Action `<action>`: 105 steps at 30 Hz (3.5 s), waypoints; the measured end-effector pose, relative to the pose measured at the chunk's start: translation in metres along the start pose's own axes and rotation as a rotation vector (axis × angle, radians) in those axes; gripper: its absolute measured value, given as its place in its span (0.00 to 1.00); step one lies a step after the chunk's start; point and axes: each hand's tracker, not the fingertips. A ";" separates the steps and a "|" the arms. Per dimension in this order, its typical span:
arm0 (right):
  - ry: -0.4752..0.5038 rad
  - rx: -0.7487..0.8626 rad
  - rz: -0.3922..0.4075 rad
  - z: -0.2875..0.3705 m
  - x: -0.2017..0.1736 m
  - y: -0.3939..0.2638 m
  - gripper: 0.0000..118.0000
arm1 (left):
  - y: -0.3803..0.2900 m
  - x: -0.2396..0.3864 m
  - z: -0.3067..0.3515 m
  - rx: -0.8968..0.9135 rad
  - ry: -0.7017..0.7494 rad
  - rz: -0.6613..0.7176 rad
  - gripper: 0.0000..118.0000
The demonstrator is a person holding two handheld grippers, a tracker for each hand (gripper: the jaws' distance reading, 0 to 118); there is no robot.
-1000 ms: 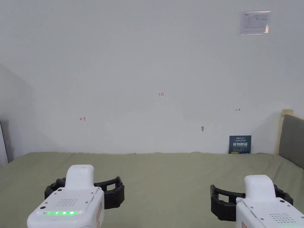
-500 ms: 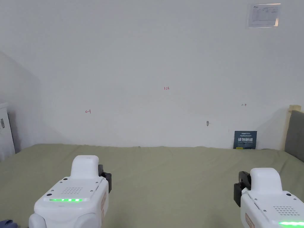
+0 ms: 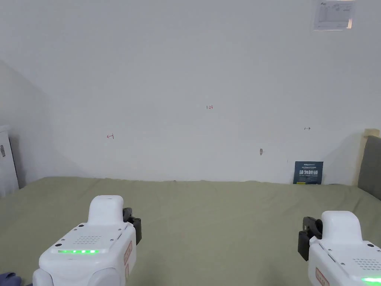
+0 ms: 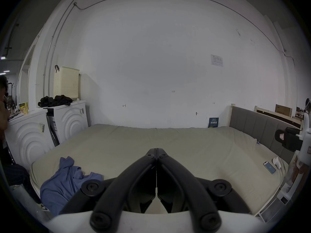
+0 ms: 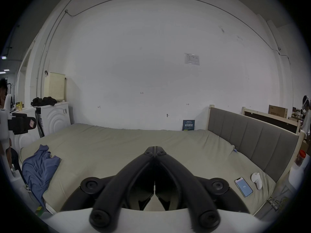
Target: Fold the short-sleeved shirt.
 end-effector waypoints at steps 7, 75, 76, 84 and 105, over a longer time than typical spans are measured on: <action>0.045 -0.025 0.024 -0.012 -0.021 -0.006 0.00 | -0.007 -0.026 0.007 -0.015 0.062 -0.004 0.00; 0.526 -0.263 0.064 -0.076 -0.256 -0.089 0.00 | -0.223 -0.342 -0.154 -0.956 0.414 0.274 0.89; 0.519 -0.265 0.060 -0.074 -0.252 -0.090 0.00 | -0.220 -0.340 -0.152 -0.951 0.410 0.274 0.85; 0.466 -0.272 0.011 -0.043 -0.195 -0.082 0.00 | -0.172 -0.311 -0.121 -0.816 0.425 0.197 0.03; 0.037 -0.277 -0.127 0.042 -0.008 -0.092 0.00 | -0.007 0.070 -0.211 -0.562 -0.303 0.005 0.03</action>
